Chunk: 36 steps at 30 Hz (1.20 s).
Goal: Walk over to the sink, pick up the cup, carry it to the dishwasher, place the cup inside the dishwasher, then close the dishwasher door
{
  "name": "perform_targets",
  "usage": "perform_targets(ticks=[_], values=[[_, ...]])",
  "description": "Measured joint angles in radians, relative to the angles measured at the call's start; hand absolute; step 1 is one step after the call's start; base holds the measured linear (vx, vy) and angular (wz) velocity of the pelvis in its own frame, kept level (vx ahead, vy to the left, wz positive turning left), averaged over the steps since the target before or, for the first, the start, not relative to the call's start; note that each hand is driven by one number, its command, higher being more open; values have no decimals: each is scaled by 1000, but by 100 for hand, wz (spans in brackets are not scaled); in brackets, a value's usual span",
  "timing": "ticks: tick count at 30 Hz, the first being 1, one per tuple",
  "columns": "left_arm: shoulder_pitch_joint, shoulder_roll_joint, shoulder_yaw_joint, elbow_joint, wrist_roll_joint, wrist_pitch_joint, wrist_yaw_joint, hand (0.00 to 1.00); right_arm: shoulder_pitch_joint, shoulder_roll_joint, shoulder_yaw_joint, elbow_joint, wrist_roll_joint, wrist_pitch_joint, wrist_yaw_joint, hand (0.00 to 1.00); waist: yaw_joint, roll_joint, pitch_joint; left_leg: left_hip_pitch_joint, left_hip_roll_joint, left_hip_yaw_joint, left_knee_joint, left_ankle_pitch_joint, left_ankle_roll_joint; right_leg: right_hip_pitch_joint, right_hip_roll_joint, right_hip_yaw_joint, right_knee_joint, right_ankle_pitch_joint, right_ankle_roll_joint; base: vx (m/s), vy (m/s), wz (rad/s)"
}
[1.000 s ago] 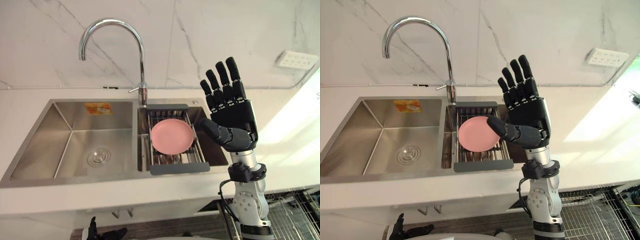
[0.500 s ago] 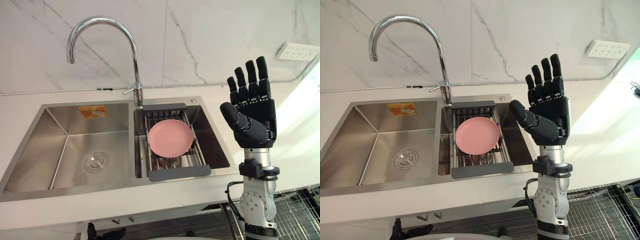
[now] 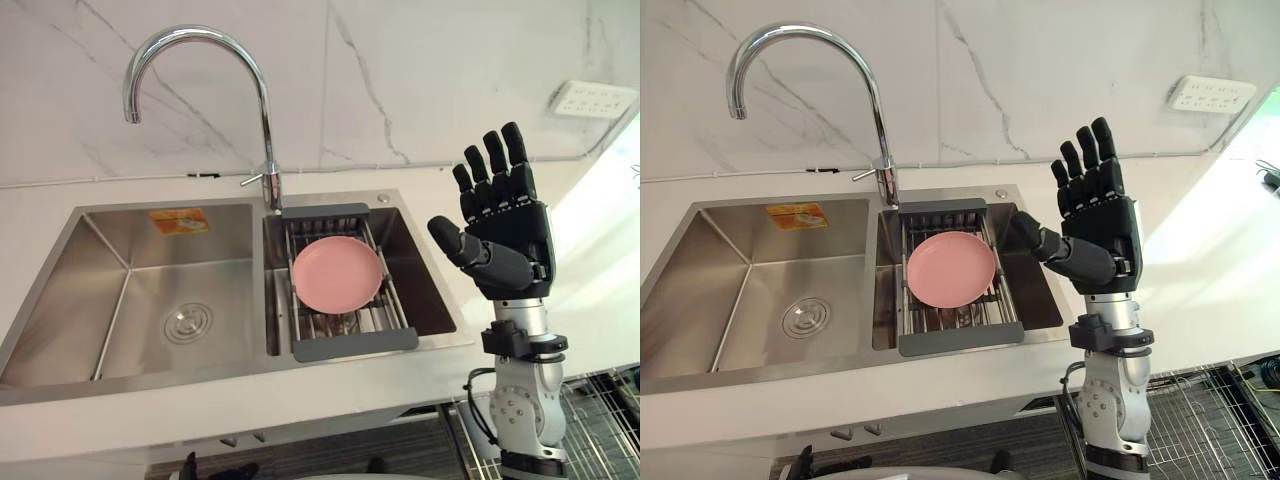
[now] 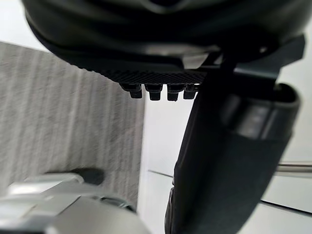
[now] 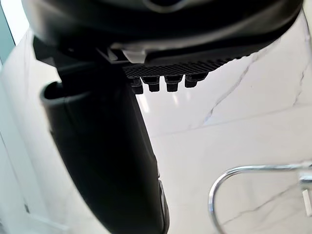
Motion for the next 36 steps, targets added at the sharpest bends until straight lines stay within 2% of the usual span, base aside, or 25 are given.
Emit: perform_targets(ticks=[2,4,6,8,11,14,21,26,36], values=[[0,2,20,11,-7,21,-25,100,0,-54,-2,-12,-203,-1,-31,100,-3,-7,4,13,3,3,0,-1,-2,11,4,1,-1,0,0,-64,-31,-7],[-2,6,36,11,-4,24,-25,100,-2,-135,0,-72,-528,-8,-62,100,-3,-17,5,21,6,7,1,0,-4,18,6,2,-1,2,-2,-76,-33,-4],[-2,4,58,12,-2,37,-26,100,-4,-205,3,-133,-638,-18,-53,100,-3,-24,10,26,9,9,6,0,-5,27,7,2,-1,2,-3,-72,-29,-2],[-3,11,64,22,4,45,-26,100,-22,-240,5,-175,-683,-47,-22,100,-5,-32,9,27,13,12,4,0,-6,28,11,2,-1,1,-6,-108,-45,-4],[-7,21,77,27,26,52,-28,100,-48,-242,16,-204,-792,-98,36,100,-8,-40,3,29,22,17,-2,2,-12,30,18,-6,-1,-7,-19,-69,-42,0],[-8,28,77,27,44,53,-28,100,-54,-259,71,-197,-888,-102,69,100,-7,-46,-1,27,30,12,-8,7,-19,27,26,-14,-1,-16,-33,-15,-40,5],[-14,29,75,24,47,64,-34,100,-84,-280,197,-61,-1075,-101,99,100,-2,-48,-4,21,43,-6,-28,21,-36,15,41,-40,-1,-18,-33,24,-26,7],[-15,33,75,25,47,66,-45,100,-109,-292,222,5,-1144,-101,95,100,0,-47,-4,22,40,-19,-31,23,-38,22,37,-64,-1,-16,-31,-8,13,7],[-12,35,53,-1,65,67,-50,100,-150,-317,334,157,-1192,-101,-25,100,2,-30,8,21,36,-59,-58,56,-51,33,31,-110,-2,-16,-31,-58,-4,12]])
